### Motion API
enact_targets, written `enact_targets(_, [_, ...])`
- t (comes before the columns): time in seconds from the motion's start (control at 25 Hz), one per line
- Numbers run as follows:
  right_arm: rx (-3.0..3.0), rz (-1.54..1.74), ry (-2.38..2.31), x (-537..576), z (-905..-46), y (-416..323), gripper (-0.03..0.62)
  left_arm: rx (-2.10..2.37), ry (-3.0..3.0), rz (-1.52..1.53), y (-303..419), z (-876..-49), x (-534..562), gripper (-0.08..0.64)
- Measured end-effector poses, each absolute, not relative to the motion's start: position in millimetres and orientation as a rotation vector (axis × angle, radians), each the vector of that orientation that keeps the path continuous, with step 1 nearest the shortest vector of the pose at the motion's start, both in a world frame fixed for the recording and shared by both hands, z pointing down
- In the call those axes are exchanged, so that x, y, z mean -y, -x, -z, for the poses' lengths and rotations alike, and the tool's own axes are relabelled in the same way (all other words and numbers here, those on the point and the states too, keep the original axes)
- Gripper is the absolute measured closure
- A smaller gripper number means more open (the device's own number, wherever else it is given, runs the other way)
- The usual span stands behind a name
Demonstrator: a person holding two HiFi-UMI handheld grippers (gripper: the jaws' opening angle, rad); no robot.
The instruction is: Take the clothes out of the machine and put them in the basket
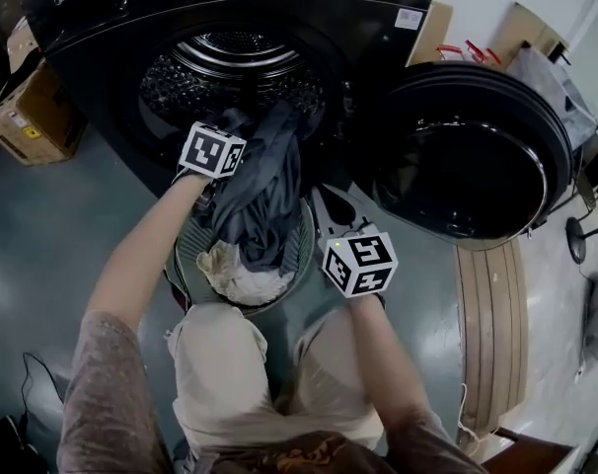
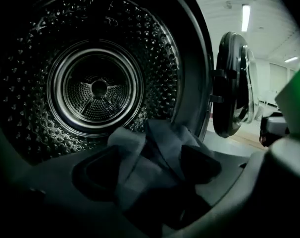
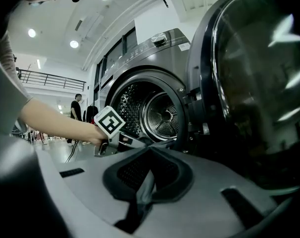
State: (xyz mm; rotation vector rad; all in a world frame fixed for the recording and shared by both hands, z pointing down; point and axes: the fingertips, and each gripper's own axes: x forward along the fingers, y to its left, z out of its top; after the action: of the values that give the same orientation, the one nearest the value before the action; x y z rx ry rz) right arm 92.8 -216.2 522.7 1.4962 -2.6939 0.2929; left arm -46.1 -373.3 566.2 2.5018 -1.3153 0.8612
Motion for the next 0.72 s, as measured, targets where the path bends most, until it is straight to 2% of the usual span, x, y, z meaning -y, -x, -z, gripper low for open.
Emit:
enact_targets(0.36, [2.685, -0.293, -1.503, 217, -524, -95, 0.597, 1.274, -2.397, -0.965, 53, -607, 399, 0.141])
enact_targets(0.48, [2.686, -0.288, -1.494, 217, -524, -92, 0.597, 1.273, -2.425, -1.036, 53, -607, 396, 0.258])
enact_targets(0.6, [2.689, -0.281, -1.485, 217, -524, -90, 0.597, 1.241, -2.465, -1.104, 51, -608, 386, 0.417])
enact_targets(0.64, [2.689, -0.281, -1.486, 217, -524, -90, 0.597, 1.227, -2.465, -1.120, 49, -609, 382, 0.452])
enact_targets(0.72, [2.692, -0.283, -1.490, 217, -524, -91, 0.597, 1.204, -2.464, -1.157, 46, -609, 373, 0.474])
